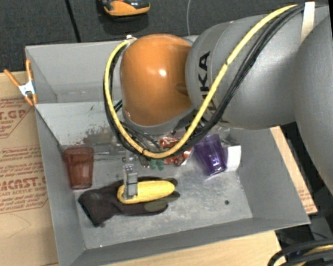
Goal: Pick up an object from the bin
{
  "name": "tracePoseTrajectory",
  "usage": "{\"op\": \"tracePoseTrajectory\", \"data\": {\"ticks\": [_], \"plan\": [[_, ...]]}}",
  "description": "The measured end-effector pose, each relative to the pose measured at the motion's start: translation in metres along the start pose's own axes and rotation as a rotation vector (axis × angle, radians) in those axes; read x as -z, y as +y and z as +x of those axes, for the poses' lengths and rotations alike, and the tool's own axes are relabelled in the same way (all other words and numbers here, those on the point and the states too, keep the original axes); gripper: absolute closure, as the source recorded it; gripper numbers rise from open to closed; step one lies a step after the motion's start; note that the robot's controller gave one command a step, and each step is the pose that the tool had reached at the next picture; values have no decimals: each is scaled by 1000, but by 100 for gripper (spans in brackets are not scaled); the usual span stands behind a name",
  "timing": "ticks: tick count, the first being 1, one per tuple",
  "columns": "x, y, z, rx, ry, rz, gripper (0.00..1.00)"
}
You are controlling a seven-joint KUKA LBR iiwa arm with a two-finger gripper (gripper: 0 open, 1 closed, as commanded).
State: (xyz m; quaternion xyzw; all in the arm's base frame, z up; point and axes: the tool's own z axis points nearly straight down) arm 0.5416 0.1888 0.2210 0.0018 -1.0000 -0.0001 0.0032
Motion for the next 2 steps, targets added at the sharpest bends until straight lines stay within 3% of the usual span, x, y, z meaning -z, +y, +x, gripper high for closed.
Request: {"op": "tracePoseTrajectory", "data": {"ticks": [1,2], "plan": [[5,-1,-2,-2,-8,-1,0],[-44,-8,0,48,-14,-2,0]]}}
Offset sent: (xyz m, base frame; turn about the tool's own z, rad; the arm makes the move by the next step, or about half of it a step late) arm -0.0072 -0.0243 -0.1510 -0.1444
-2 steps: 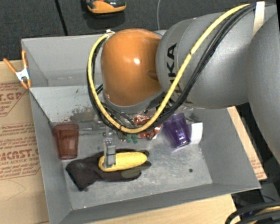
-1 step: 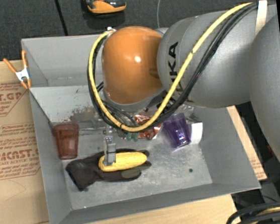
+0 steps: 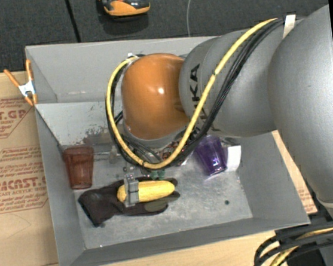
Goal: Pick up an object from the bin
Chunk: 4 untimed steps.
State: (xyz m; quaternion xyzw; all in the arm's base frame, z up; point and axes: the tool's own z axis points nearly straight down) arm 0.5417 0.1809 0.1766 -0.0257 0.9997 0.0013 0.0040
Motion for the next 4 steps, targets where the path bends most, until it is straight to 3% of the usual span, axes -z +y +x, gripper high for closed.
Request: {"op": "tracePoseTrajectory", "data": {"ticks": [1,2,3,4], "plan": [[-44,-29,21,178,8,1,0],[-101,-23,13,133,7,-1,100],[-101,-23,13,133,7,-1,100],[12,-63,27,149,7,1,100]]}}
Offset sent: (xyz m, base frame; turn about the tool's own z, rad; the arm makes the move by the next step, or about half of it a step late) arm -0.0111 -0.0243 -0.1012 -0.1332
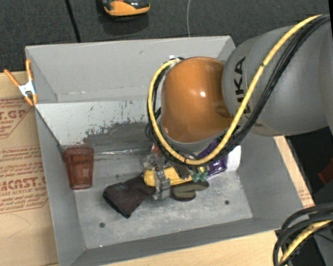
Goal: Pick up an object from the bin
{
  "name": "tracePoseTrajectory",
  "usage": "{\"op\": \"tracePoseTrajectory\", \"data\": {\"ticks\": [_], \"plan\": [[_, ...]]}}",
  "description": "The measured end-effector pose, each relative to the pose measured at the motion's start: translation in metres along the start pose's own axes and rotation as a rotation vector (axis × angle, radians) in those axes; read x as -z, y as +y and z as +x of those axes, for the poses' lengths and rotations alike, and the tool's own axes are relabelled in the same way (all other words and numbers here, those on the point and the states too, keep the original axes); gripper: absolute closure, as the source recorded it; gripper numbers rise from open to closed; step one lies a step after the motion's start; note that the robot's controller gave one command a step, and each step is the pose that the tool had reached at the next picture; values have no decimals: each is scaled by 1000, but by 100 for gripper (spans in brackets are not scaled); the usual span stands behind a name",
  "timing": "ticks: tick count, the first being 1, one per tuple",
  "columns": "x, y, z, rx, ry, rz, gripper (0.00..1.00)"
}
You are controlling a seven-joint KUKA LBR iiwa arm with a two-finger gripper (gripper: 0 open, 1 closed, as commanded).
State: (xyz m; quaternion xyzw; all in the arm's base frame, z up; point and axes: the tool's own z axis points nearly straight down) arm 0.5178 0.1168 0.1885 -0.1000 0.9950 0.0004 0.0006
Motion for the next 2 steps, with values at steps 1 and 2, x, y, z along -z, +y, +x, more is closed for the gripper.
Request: {"op": "tracePoseTrajectory", "data": {"ticks": [1,2], "plan": [[0,0,0,0,0,0,100],[126,-31,-18,10,-2,1,100]]}}
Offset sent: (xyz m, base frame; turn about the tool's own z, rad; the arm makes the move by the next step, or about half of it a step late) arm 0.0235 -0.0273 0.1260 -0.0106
